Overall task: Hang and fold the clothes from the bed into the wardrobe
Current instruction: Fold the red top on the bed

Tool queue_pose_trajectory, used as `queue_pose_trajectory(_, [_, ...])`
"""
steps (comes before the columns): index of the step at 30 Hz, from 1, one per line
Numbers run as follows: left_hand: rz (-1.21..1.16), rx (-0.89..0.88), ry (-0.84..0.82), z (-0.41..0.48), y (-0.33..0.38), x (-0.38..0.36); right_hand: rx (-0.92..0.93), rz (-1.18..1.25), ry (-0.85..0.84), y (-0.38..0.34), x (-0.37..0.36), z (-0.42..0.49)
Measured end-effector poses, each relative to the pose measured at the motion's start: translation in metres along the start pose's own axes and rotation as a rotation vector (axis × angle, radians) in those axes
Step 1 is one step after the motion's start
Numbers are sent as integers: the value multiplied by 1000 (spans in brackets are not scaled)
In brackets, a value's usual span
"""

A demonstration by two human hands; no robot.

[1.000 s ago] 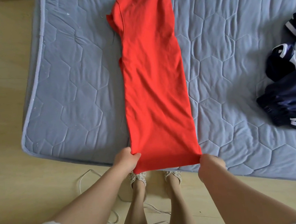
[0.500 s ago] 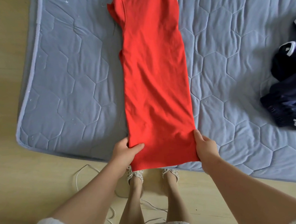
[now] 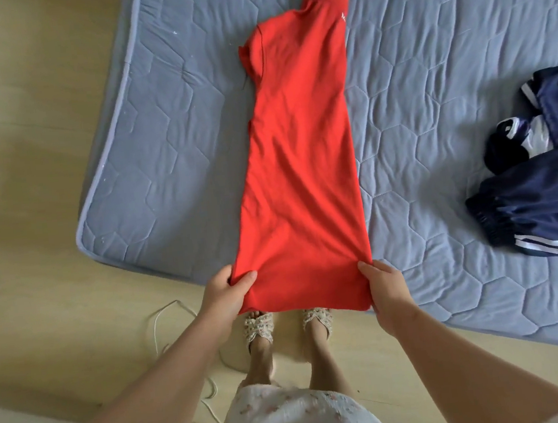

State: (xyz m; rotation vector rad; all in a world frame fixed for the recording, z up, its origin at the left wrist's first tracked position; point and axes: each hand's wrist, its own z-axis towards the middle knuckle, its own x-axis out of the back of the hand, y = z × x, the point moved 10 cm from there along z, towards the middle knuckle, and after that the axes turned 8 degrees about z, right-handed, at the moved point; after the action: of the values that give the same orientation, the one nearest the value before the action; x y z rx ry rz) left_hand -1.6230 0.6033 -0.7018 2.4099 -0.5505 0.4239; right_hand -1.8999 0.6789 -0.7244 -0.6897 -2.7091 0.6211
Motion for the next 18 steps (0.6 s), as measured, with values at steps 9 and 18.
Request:
queue_pose_trajectory(9, [381, -75, 111, -28, -11, 41, -102, -146, 11, 24, -7, -55])
queue_pose_trajectory(18, [174, 109, -35, -60, -75, 80, -243, -169, 51, 107, -18, -125])
